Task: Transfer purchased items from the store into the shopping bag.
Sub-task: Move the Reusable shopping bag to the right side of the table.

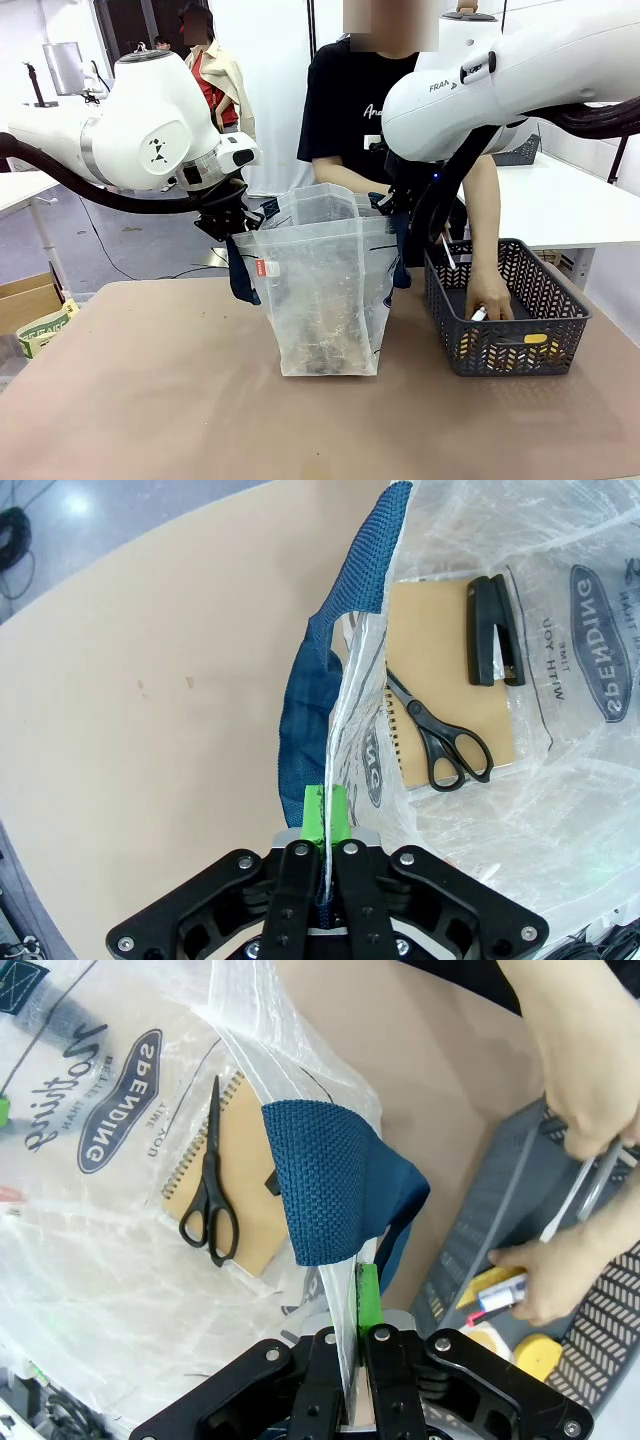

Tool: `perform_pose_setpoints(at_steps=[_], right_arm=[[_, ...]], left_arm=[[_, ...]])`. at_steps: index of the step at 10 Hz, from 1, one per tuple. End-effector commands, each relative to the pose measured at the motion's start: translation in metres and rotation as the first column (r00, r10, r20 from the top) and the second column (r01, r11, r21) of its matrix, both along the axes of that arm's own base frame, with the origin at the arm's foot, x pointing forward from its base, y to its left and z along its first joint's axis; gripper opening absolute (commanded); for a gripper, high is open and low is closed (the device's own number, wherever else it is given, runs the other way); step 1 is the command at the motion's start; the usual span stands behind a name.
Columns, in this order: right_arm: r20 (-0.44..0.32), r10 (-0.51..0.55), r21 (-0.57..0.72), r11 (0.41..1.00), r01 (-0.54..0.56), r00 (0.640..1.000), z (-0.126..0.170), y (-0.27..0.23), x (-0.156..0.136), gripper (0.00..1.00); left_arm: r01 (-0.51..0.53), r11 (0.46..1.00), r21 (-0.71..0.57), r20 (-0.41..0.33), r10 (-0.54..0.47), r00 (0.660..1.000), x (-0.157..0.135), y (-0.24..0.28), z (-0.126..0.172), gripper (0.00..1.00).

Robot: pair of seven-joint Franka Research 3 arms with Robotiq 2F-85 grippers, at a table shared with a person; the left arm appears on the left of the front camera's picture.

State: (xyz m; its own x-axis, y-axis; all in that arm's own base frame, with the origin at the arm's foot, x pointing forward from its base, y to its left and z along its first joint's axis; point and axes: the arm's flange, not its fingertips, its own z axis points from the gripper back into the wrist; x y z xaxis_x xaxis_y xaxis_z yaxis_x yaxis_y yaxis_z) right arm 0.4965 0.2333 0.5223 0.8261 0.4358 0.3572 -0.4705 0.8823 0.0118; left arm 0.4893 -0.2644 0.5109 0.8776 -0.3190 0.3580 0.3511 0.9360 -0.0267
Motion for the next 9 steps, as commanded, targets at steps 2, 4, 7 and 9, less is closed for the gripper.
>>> perform_pose_setpoints(at_steps=[2,4,7,9], right_arm=[[0.002,-0.001,0.001,1.000,0.001,1.000,0.0010,-0.0006,0.0000,0.00],[0.002,-0.001,0.001,1.000,0.001,1.000,0.0010,-0.0006,0.0000,0.00],[0.002,-0.001,0.001,1.000,0.001,1.000,0.0010,-0.0006,0.0000,0.00],[0.002,-0.001,0.001,1.000,0.001,1.000,0.0010,-0.0006,0.0000,0.00]], left_arm=[[-0.004,1.000,-0.004,0.000,0.004,1.000,0.0005,0.0010,0.0004,0.00],[-0.004,1.000,-0.004,0.000,0.004,1.000,0.0005,0.0010,0.0004,0.00],[-0.004,1.000,-0.004,0.000,0.004,1.000,0.0005,0.0010,0.0004,0.00],[-0.004,1.000,-0.004,0.000,0.004,1.000,0.0005,0.0010,0.0004,0.00]])
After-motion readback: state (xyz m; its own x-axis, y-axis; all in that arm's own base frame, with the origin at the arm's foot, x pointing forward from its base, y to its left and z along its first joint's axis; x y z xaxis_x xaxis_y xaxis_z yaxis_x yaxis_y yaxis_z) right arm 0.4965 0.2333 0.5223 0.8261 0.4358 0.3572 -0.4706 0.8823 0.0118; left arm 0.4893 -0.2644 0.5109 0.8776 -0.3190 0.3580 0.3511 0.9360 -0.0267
